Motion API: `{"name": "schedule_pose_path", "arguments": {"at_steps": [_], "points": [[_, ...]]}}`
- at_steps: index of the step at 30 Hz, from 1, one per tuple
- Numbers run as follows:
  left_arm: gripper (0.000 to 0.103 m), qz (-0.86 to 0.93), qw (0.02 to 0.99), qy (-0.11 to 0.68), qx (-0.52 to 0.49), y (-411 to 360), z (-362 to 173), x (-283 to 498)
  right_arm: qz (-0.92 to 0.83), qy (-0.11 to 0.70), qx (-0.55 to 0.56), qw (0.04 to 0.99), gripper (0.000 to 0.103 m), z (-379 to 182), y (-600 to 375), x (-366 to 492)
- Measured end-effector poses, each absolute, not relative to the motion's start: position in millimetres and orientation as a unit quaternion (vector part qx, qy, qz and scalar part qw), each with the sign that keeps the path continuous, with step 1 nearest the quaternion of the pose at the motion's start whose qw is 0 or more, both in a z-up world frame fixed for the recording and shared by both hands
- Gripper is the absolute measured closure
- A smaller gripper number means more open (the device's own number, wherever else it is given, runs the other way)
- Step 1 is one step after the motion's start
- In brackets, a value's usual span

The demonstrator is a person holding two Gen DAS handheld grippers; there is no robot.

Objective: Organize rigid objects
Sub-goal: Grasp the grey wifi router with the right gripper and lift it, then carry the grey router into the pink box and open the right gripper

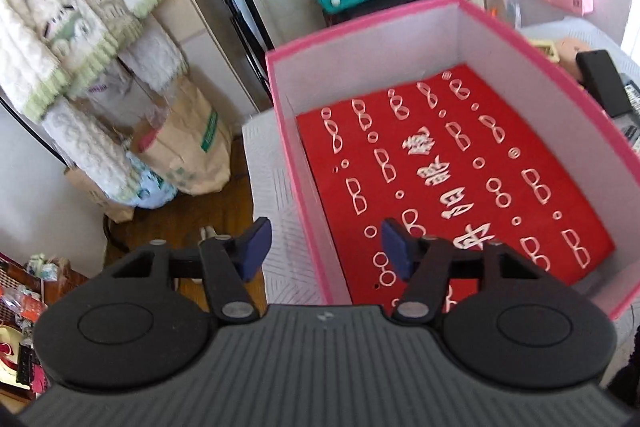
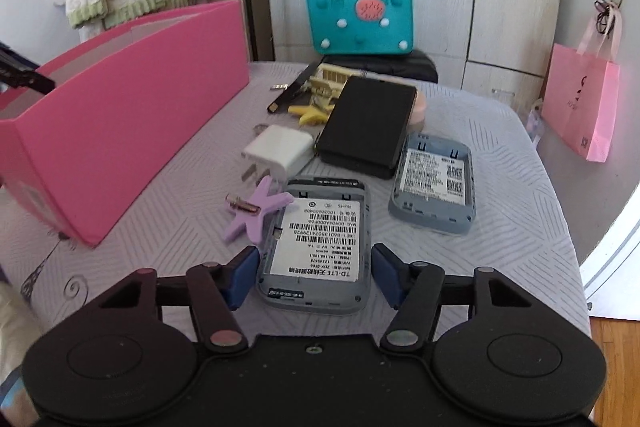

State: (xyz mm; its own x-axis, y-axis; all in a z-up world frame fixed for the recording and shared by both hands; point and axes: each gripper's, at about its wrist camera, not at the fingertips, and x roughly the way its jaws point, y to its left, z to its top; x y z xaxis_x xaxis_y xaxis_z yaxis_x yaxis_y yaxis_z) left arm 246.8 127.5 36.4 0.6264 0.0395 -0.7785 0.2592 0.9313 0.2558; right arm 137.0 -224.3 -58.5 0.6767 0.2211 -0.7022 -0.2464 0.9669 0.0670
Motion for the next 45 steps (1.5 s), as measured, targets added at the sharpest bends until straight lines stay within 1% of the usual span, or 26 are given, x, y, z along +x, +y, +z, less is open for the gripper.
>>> {"name": "schedule_pose_path", "arguments": {"at_steps": [1, 5, 7, 8, 9, 14, 16, 17, 18, 19, 21, 22, 24, 27, 32, 37, 45], "points": [[0.046, -0.061, 0.882, 0.435, 0.174, 129.3, 34.2, 250.9, 0.129, 0.386, -0.017, 0.913, 0.036, -58.1, -224.6, 137.8], [0.046, -0.062, 0.875, 0.443, 0.184, 131.9, 26.3, 257.8, 0.128, 0.383, -0.026, 0.914, 0.026, -62.4, -219.6, 150.5], [0.046, -0.063, 0.875, 0.441, 0.189, 131.5, 24.9, 257.6, 0.132, 0.376, -0.025, 0.917, 0.025, -64.3, -217.7, 158.2], [0.046, -0.065, 0.875, 0.441, 0.189, 131.7, 25.2, 257.2, 0.136, 0.372, -0.028, 0.918, 0.032, -63.9, -216.7, 160.6], [0.046, -0.069, 0.875, 0.442, 0.185, 132.3, 26.1, 258.4, 0.138, 0.371, -0.029, 0.918, 0.038, -62.6, -216.8, 162.3], [0.046, -0.072, 0.877, 0.449, 0.157, 143.0, 26.5, 271.2, 0.135, 0.378, -0.018, 0.916, 0.038, -59.4, -221.8, 161.8], [0.046, -0.06, 0.875, 0.449, 0.171, 144.7, 21.0, 276.5, 0.134, 0.376, -0.016, 0.917, 0.038, -58.4, -223.8, 158.8], [0.049, -0.05, 0.875, 0.446, 0.183, 144.7, 18.2, 276.5, 0.134, 0.375, -0.014, 0.917, 0.038, -57.8, -225.4, 157.4], [0.058, -0.05, 0.876, 0.441, 0.191, 144.2, 15.9, 276.1, 0.134, 0.373, -0.014, 0.918, 0.038, -56.8, -226.5, 156.0], [0.072, -0.065, 0.875, 0.442, 0.187, 145.1, 14.3, 275.4, 0.131, 0.371, -0.012, 0.919, 0.038, -55.7, -227.8, 154.8], [0.084, -0.088, 0.867, 0.464, 0.158, 148.6, 11.8, 276.9, 0.129, 0.37, -0.014, 0.92, 0.038, -53.5, -229.3, 154.0], [0.086, -0.092, 0.864, 0.471, 0.152, 148.3, 10.7, 277.5, 0.128, 0.369, -0.015, 0.921, 0.038, -52.5, -230.0, 154.3], [0.086, -0.087, 0.866, 0.466, 0.159, 146.5, 10.9, 277.6, 0.125, 0.367, -0.017, 0.922, 0.038, -50.1, -231.0, 155.4], [0.095, -0.094, 0.869, 0.456, 0.167, 142.1, 9.6, 274.2, 0.12, 0.361, -0.016, 0.924, 0.038, -45.8, -233.9, 155.9], [0.095, -0.101, 0.873, 0.436, 0.194, 139.2, 7.2, 267.2, 0.125, 0.349, -0.002, 0.929, 0.038, -34.1, -239.3, 154.5], [0.095, -0.104, 0.873, 0.426, 0.211, 137.2, 9.5, 262.9, 0.151, 0.336, 0.01, 0.93, 0.038, -10.8, -239.1, 156.1], [0.094, -0.129, 0.881, 0.414, 0.191, 144.5, 21.7, 260.7, 0.23, 0.309, 0.0, 0.923, 0.038, 34.2, -213.3, 161.8]]}}
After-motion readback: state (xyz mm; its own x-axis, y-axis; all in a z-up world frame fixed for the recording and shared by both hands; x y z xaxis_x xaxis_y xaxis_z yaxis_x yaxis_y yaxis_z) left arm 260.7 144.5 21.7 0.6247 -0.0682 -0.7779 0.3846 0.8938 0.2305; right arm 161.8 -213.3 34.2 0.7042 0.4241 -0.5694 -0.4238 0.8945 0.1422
